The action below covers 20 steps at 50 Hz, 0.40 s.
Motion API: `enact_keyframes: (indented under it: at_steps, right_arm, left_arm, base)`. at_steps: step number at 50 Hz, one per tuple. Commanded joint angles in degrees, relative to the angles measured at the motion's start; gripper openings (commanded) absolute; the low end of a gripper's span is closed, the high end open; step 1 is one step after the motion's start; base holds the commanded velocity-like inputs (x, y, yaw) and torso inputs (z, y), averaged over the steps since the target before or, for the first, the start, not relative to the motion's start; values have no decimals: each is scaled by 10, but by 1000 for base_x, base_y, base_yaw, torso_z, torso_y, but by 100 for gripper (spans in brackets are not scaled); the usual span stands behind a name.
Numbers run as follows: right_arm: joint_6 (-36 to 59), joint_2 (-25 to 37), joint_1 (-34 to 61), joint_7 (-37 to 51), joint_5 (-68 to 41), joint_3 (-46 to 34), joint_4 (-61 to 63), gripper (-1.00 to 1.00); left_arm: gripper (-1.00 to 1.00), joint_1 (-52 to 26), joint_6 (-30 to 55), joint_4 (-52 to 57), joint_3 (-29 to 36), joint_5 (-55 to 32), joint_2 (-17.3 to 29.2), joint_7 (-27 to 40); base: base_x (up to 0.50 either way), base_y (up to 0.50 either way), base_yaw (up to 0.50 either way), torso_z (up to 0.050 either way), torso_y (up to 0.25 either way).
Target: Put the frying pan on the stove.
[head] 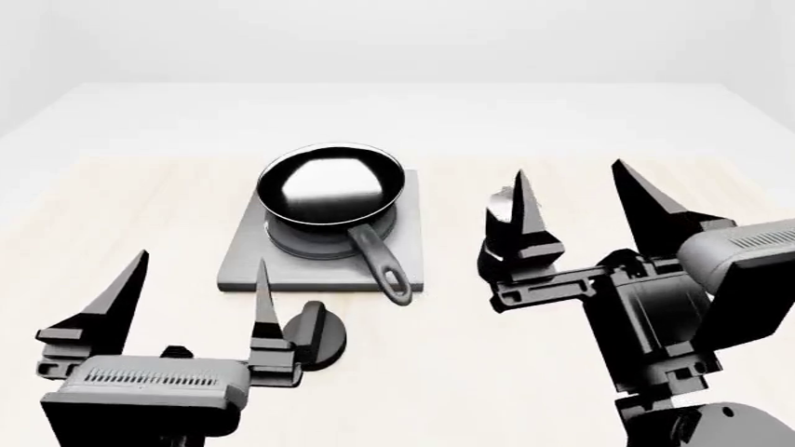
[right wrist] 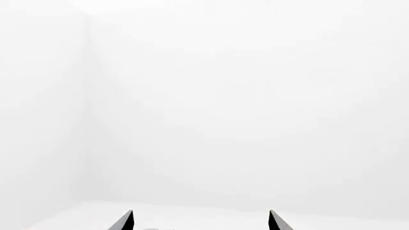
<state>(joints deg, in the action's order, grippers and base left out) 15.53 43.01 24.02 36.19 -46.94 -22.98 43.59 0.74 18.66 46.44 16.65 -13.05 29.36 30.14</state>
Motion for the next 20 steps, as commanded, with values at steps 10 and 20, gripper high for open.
enact_keyframes:
  at_steps: [10,20]
  right_arm:
    - [-1,27,-3,30,-22,24,63,100]
    - [-5,45,-7,45,-38,41,88,100]
  left_arm:
    - [100,13,23,73,-10,-1,17,15]
    - [100,13,46,119,-12,-3,27,27]
  base:
    - [0,0,0,0,0]
    - [0,0,0,0,0]
